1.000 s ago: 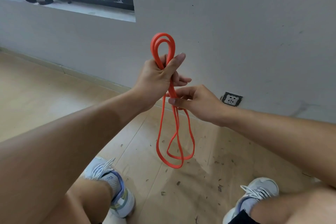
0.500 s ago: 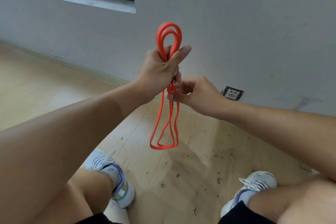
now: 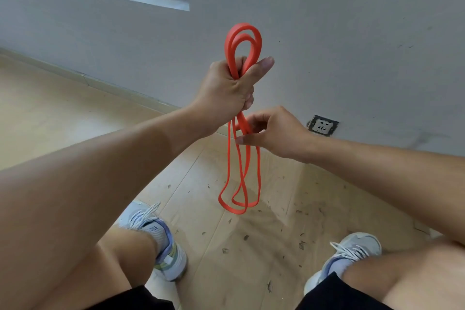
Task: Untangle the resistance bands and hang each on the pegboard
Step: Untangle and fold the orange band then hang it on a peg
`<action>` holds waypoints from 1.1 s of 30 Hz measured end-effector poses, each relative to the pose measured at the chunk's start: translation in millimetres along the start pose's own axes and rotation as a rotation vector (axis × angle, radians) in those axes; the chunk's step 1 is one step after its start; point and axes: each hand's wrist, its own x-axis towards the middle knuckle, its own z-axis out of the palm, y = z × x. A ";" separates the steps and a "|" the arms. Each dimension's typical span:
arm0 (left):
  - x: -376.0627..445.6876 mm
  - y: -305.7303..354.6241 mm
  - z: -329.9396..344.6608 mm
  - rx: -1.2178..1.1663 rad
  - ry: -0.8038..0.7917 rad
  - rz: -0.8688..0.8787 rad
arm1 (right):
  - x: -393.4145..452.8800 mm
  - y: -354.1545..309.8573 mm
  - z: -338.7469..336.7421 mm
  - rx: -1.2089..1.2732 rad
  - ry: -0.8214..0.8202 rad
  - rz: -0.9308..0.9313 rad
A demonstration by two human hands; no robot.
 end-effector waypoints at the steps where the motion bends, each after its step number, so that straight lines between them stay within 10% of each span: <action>1: -0.3 0.1 0.0 0.004 -0.001 -0.001 | -0.4 0.1 -0.8 -0.011 -0.004 -0.007; 33: 1.3 4.7 5.5 -0.106 0.032 -0.009 | -0.8 4.1 20.0 -0.038 -0.026 -0.057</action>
